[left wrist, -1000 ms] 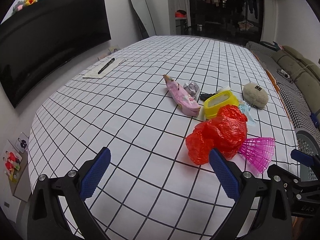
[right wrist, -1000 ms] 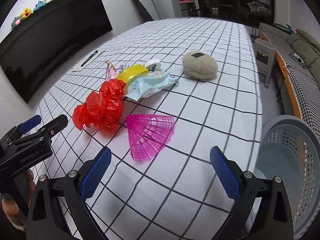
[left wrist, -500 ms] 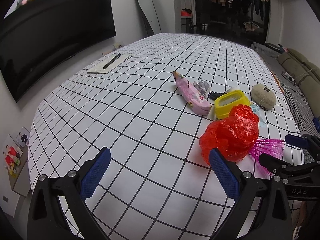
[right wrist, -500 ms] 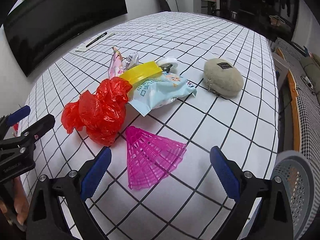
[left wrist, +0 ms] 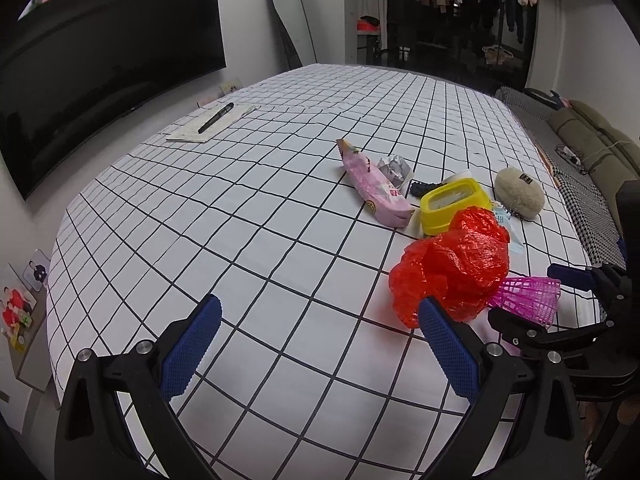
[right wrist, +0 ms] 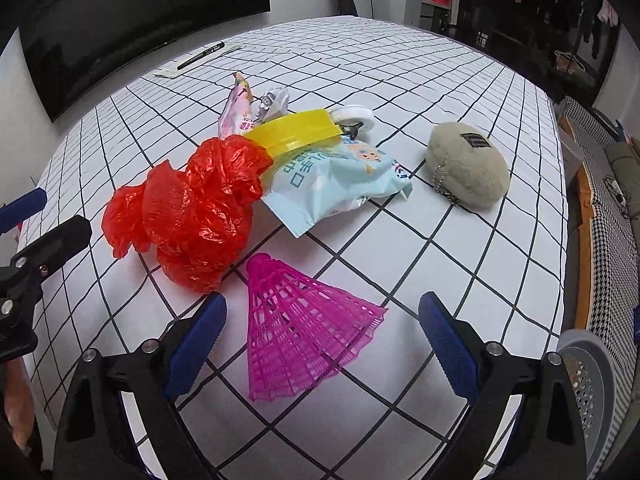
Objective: Collect trash
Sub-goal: 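Reach the right tool to the pink shuttlecock and close on it, then close the left tool on the red plastic bag while the right tool holds the shuttlecock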
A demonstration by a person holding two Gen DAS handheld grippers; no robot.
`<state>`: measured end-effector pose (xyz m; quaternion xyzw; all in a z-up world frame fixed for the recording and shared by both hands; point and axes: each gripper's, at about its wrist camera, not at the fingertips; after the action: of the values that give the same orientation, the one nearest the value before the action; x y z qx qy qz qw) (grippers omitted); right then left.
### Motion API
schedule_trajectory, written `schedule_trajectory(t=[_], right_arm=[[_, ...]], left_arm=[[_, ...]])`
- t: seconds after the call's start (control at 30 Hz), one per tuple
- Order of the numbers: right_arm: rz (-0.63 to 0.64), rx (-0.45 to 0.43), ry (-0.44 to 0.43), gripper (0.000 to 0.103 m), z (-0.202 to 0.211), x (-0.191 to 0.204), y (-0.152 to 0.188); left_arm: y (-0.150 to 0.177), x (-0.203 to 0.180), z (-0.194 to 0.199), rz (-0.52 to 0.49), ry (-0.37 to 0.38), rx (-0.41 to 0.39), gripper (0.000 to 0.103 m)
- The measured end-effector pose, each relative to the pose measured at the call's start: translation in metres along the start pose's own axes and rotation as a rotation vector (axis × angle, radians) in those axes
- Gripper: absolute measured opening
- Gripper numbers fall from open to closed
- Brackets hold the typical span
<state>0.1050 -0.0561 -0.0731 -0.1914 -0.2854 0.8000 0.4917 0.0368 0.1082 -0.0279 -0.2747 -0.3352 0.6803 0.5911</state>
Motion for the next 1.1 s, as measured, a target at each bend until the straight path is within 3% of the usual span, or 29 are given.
schedule_trajectory(t=[0.03,0.07,0.27,0.83,1.1], right_arm=[[0.007,0.011,-0.001,0.070,-0.001,0.001,0.001],[0.009,0.020,0.000,0.064,-0.001,0.003,0.002],[-0.022,-0.007,0.000,0.063,0.009,0.001,0.007],[-0.304,-0.053,0.046,0.063,0.062,-0.046,0.057],[-0.379,-0.055,0.016,0.063,0.069,-0.057,0.074]], left_arm=[[0.000,0.000,0.000,0.004,0.005,0.001,0.097],[0.000,-0.001,0.000,0.004,0.008,0.001,0.097],[0.001,-0.009,0.002,-0.009,0.036,0.001,0.097],[-0.008,-0.058,-0.006,-0.052,0.160,0.015,0.097],[-0.012,-0.079,-0.026,-0.072,0.119,0.026,0.097]])
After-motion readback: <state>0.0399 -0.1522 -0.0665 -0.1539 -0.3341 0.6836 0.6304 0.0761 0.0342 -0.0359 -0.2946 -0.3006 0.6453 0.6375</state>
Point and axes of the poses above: each gripper's, at about its wrist camera, not at the fingertips, and z roughly against the way its jaws point, x to its left, y to its underside, and after that the axes turned 8 degrees about -x, right-handed
